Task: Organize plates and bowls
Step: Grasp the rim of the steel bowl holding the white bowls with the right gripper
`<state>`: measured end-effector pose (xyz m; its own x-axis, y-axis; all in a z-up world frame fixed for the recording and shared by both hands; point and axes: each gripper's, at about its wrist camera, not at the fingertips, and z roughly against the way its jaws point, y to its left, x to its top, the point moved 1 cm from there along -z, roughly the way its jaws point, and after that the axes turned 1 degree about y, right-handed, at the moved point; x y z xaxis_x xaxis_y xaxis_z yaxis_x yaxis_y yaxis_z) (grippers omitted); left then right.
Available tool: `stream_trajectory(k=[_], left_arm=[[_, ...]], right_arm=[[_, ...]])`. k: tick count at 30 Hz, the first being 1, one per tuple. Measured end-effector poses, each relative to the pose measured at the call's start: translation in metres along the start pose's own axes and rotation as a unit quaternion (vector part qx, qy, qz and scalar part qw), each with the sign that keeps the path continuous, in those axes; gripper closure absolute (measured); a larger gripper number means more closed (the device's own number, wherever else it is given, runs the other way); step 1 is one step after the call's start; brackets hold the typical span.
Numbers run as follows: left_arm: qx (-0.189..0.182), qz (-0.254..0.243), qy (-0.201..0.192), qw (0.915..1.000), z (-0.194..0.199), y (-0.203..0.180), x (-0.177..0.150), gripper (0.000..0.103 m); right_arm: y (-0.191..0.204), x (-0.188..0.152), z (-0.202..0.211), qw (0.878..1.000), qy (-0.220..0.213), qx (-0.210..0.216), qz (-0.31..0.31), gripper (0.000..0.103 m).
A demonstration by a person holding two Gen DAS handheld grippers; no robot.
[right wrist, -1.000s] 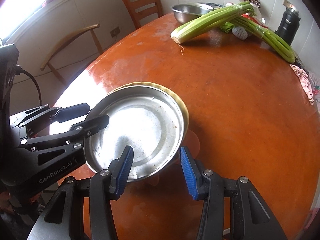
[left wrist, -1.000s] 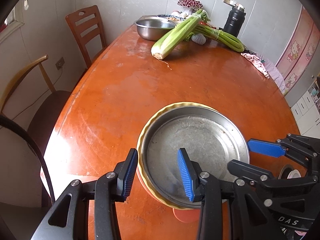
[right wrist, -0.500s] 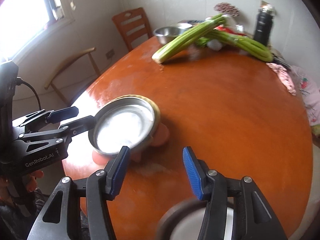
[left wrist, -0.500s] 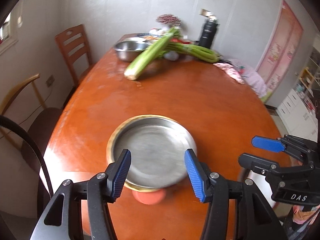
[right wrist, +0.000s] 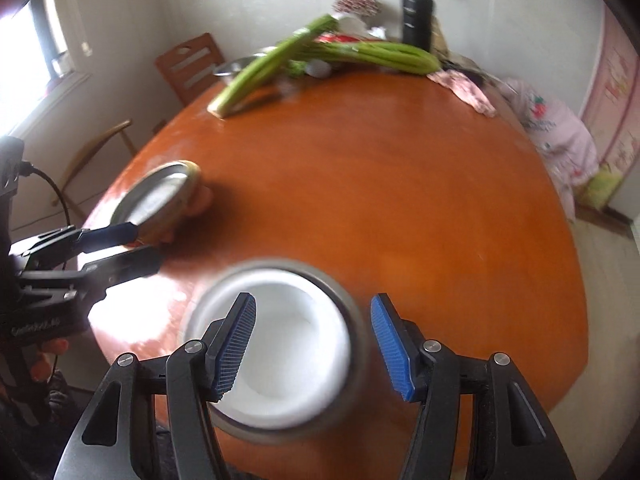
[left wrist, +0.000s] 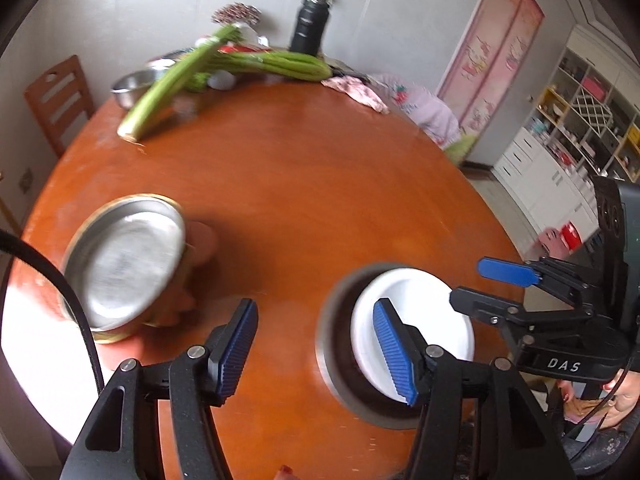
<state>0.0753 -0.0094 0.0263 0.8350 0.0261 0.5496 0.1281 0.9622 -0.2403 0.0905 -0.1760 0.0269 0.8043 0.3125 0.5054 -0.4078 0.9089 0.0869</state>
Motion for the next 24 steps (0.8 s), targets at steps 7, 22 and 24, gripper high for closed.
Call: stream_trajectory(k=[7,22,24], left_arm=[[-0.014,0.003,0.038,0.9992,-0.028,-0.020,-0.014,0.043],[-0.009,0.020,0.084,0.9963,-0.066,-0.019,-0.024,0.045],[-0.016,0.025,0.083,0.9961,-0.066,-0.017,-0.025,0.048]], right_arm=[[-0.015,-0.022,-0.018,0.999,0.028,0.016,-0.010,0.041],[-0.013,-0.041,-0.046,0.995,0.059,0.074,-0.033,0.041],[-0.011,-0.041,-0.045,0.995,0.056,0.075,-0.030,0.041]])
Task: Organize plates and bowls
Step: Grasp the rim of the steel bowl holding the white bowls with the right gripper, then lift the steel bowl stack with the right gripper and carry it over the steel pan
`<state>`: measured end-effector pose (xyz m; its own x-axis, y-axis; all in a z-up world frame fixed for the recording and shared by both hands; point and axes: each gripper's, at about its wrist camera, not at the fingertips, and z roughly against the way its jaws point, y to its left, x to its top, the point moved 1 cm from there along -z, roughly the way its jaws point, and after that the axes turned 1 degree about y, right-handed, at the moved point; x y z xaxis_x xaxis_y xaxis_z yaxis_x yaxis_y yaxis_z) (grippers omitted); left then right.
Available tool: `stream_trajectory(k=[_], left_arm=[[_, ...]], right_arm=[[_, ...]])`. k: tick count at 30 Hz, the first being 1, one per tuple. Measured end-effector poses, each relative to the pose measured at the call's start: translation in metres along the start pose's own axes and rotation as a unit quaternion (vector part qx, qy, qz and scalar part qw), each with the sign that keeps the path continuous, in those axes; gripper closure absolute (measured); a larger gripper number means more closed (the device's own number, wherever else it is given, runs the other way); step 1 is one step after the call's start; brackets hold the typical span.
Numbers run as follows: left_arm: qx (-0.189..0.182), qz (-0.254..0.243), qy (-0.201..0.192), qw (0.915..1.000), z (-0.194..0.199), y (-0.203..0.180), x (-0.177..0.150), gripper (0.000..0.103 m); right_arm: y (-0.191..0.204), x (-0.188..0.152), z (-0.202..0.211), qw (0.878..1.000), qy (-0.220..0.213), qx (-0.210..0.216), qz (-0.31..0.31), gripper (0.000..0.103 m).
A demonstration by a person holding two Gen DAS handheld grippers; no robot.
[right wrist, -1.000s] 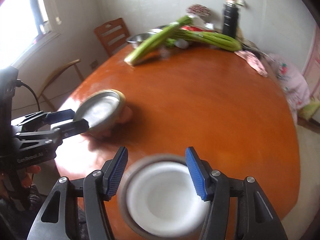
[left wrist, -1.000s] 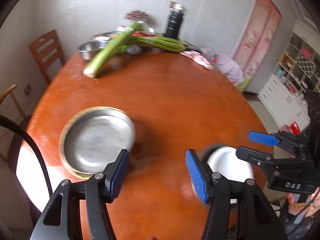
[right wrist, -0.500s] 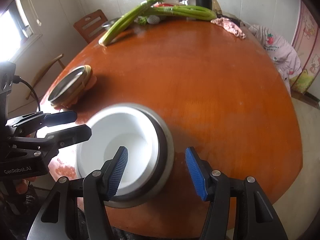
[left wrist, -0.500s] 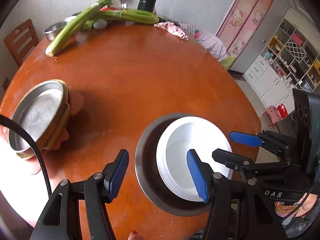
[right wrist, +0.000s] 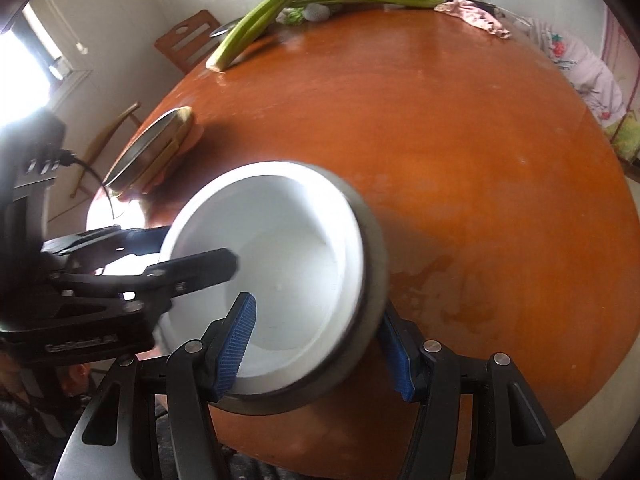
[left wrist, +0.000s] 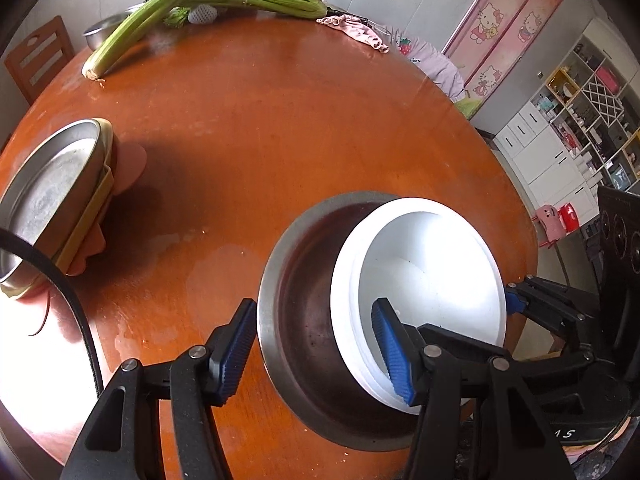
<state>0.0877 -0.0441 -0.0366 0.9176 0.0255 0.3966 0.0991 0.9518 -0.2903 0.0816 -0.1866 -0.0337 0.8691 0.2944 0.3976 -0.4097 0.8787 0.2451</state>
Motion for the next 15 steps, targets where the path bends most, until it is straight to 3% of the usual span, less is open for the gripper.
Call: stream_trajectory(k=[8,15], left_arm=[[0.003,0.012,-0.011,0.9999,0.005,0.011,0.004,0.049],[0.030,0.016,-0.045,0.9984,0.037,0.030,0.015,0.049]], right_arm=[[0.012,0.009,-0.001,1.000,-0.006,0.010,0.002,0.040],[0.039,0.032,0.003,0.999,-0.021,0.021,0.027,0.040]])
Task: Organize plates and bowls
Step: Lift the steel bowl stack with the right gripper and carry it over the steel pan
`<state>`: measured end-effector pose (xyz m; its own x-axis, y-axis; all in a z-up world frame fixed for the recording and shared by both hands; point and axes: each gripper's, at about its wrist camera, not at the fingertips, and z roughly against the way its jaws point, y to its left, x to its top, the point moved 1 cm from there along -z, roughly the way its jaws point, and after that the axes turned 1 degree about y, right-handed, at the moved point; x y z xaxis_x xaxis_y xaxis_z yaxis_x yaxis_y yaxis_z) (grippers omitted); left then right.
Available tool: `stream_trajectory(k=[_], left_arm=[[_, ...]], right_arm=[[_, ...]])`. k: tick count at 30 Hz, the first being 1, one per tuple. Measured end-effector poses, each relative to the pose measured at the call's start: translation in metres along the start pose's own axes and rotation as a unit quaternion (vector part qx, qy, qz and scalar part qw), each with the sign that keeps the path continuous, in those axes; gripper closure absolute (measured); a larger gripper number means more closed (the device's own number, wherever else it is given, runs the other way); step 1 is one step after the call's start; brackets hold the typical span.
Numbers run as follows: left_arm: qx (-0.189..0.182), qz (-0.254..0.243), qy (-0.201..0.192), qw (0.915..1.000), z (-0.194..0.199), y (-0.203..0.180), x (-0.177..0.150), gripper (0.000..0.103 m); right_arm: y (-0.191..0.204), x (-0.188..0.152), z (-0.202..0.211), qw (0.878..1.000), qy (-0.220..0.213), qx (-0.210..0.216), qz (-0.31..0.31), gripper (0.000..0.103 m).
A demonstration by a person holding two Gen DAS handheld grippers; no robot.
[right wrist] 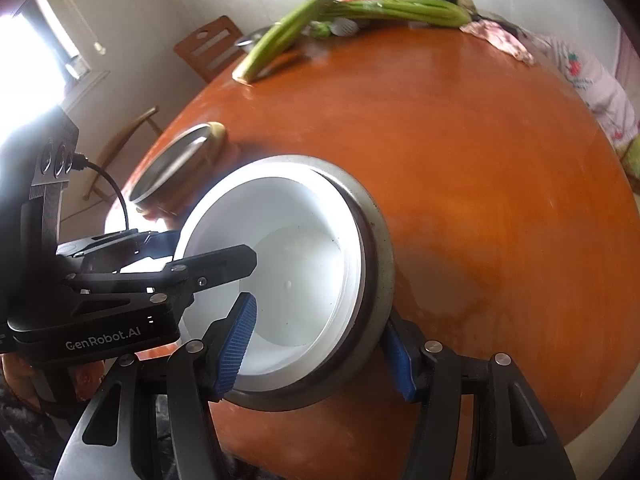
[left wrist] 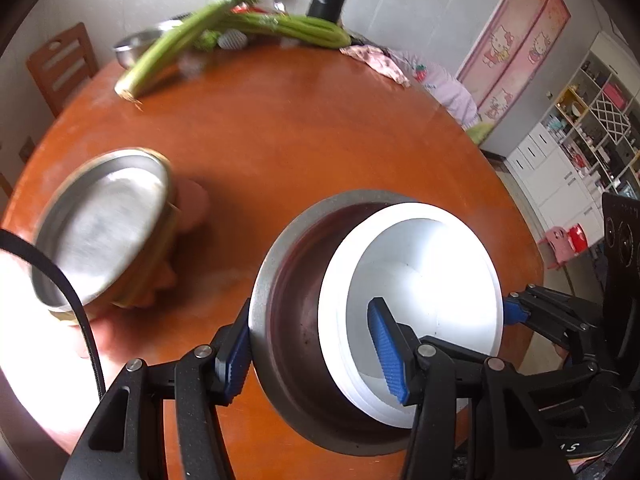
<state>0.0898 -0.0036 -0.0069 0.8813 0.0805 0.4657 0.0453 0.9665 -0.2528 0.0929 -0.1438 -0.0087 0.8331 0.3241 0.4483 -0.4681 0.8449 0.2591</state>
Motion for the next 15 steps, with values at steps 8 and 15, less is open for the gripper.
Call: stream_trajectory(k=[8,15], left_arm=[[0.022,0.021,-0.037,0.9988,0.035,0.040,0.024,0.049],[0.047,0.042,-0.071,0.9955,0.068,0.081,0.042,0.049]], right_arm=[[0.039,0.041,-0.001,0.999,-0.022,0.015,0.035,0.040],[0.081,0.077,-0.006,0.996,-0.031,0.033,0.073,0.040]])
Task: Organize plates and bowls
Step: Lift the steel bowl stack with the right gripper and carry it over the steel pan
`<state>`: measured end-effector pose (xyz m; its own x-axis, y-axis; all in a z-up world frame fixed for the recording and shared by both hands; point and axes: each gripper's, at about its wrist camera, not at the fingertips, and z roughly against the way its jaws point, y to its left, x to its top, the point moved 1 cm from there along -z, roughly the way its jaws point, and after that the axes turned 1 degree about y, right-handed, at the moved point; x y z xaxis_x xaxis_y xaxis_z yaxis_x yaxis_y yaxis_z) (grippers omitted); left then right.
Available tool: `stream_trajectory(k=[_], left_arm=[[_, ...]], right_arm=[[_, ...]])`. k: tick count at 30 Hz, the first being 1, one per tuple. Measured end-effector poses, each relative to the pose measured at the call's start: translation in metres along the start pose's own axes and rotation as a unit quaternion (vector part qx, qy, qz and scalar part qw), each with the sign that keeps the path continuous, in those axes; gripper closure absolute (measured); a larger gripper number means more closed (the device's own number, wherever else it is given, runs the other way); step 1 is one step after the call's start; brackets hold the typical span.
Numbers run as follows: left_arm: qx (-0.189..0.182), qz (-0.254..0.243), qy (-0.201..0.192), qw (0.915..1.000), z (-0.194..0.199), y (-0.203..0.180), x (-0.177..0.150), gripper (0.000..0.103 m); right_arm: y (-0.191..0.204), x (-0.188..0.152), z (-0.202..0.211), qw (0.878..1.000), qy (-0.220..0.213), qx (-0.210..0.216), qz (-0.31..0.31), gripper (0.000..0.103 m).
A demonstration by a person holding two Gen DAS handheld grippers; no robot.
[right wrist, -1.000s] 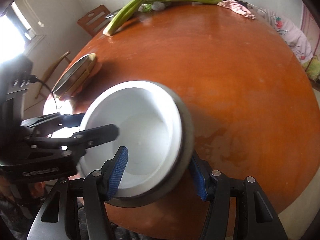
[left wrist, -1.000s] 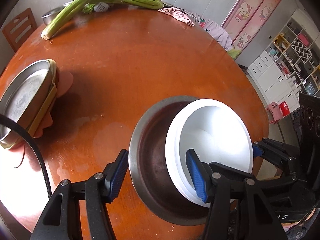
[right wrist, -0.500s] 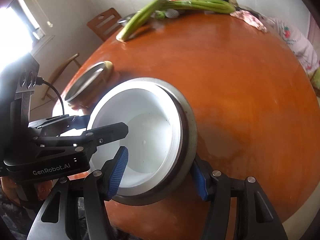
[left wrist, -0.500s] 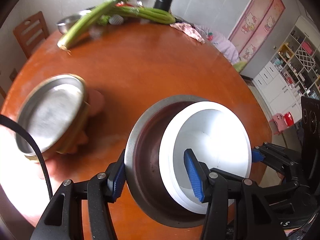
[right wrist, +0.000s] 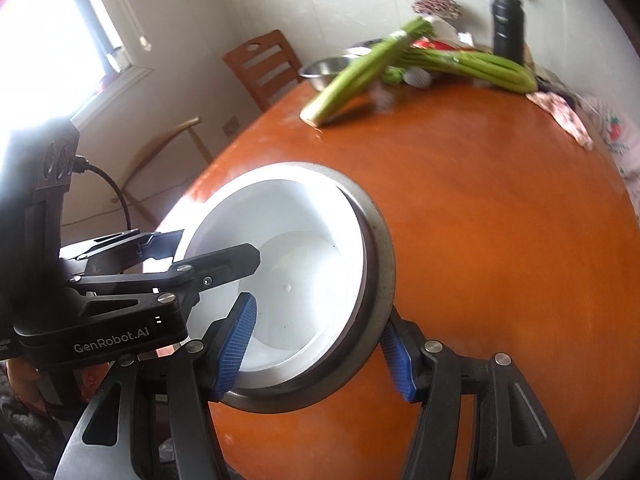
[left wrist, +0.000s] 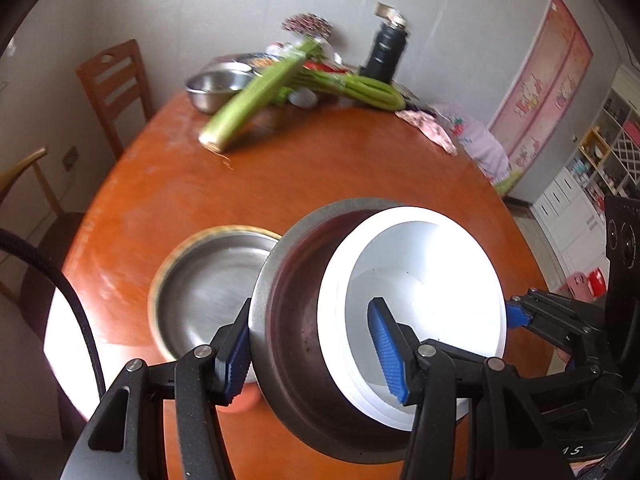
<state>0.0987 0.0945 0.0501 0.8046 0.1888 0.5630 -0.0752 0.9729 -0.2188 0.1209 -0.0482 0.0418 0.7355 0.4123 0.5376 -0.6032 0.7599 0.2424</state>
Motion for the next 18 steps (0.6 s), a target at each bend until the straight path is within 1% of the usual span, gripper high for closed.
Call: stream_trajectory(k=[5,11,16,18], left_arm=[[0.006,0.029,-0.014,0.9995,0.011,0.034,0.015,0.049],[0.020,0.046,-0.022,0.9985,0.012,0.065,0.027,0.049],[0.026,0.060,-0.010,0.9978,-0.001,0.089,0.028,0.049],[0.026,0.065,-0.003,0.9975,-0.009,0.094,0.028,0.049]], right_arm=[[0.021,0.028,-0.012,1.000,0.002,0.010,0.026,0.040],[0.044,0.057,-0.037,0.999,0.012,0.024,0.047,0.040],[0.051,0.069,-0.062,0.998,0.029,0.031,0.054,0.040],[0.052,0.070,-0.074,0.997,0.042,0.031,0.053,0.040]])
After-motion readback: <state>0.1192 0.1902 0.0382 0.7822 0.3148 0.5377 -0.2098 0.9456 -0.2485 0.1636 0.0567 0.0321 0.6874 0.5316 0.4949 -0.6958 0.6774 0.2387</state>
